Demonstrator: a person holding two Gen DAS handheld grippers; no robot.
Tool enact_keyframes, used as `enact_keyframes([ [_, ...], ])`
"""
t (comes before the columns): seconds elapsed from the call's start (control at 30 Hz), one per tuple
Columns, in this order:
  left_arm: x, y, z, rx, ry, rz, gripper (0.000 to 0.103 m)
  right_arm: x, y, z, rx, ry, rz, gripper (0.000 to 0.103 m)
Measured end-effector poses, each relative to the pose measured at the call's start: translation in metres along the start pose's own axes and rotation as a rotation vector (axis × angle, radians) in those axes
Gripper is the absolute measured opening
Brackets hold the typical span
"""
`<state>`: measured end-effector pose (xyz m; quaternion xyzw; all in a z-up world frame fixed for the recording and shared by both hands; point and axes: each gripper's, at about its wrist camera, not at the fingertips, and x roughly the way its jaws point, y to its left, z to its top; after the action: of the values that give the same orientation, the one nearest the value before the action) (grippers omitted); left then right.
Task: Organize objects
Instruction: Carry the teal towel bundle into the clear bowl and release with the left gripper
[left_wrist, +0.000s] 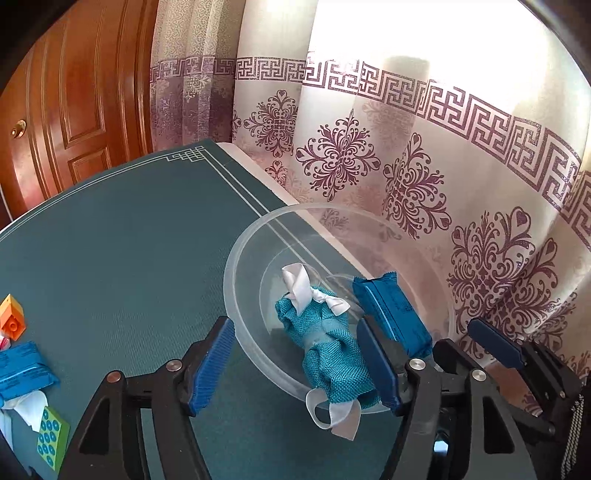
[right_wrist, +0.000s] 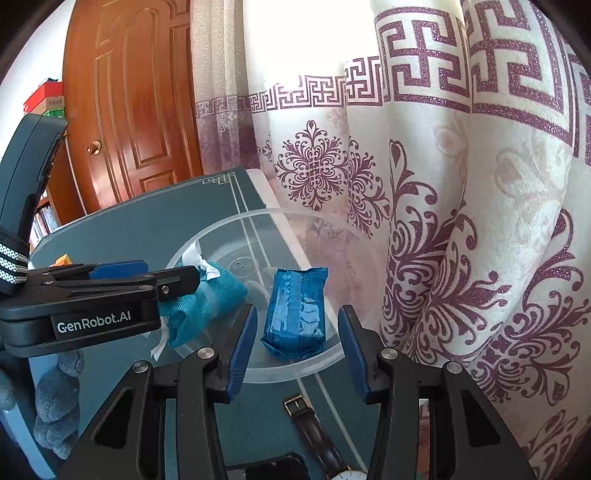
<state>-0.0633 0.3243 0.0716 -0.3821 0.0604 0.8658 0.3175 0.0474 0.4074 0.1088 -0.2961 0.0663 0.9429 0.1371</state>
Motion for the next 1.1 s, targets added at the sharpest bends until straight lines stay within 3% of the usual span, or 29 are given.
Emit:
enact_keyframes([
  [0.23,-0.018,0.006,-0.010,0.000,-0.025,0.034,0.078,0.000,0.005,-0.002,-0.008,0.004,0.008,0.047],
  [0.7,-0.032,0.018,-0.019,-0.053,-0.038,0.040,0.079,0.000,0.004,-0.002,-0.002,0.007,0.011,0.047],
  [1.1,0.002,0.016,-0.032,-0.028,0.062,0.063,0.080,0.001,0.003,-0.002,0.007,0.003,0.002,0.047],
])
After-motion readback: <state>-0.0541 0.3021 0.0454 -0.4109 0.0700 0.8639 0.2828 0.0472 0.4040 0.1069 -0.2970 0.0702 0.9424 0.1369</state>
